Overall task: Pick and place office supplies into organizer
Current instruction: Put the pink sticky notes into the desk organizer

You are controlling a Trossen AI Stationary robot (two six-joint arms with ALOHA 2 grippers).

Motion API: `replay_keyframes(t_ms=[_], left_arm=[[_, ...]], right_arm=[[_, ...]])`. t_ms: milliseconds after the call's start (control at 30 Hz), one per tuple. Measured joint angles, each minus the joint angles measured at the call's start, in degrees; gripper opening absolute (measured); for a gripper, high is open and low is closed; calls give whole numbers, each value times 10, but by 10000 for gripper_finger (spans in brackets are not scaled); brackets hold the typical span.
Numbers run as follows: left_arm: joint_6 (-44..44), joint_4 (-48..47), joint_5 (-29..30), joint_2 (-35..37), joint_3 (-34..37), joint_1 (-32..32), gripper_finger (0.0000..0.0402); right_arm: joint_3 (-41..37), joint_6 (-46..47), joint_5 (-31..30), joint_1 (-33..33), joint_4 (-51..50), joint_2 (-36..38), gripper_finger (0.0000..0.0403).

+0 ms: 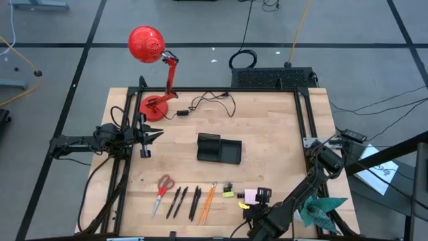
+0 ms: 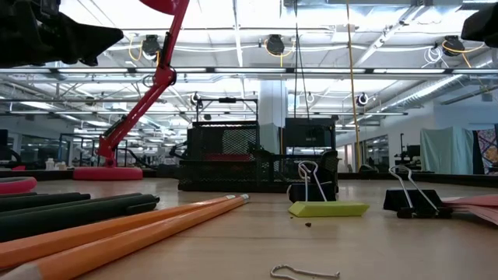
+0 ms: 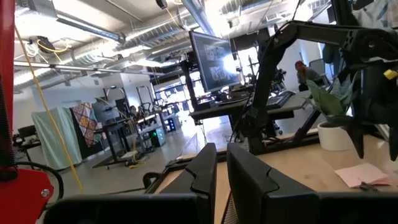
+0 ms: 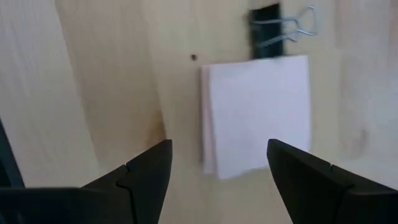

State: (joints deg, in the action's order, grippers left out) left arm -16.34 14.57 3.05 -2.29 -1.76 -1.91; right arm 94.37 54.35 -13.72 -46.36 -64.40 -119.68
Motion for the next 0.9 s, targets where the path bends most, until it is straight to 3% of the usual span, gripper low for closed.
replay_keyframes(t_ms=[367, 733, 900], left_arm=[[18, -1, 0, 0, 0, 0, 47], [16, -3, 0, 0, 0, 0, 47], [17, -3, 0, 0, 0, 0, 47]], right_arm=[[1, 5, -5, -14, -53, -59, 255], [-1, 5, -99, -14, -67, -62, 255], [-5, 10, -109, -12, -54, -63, 255]])
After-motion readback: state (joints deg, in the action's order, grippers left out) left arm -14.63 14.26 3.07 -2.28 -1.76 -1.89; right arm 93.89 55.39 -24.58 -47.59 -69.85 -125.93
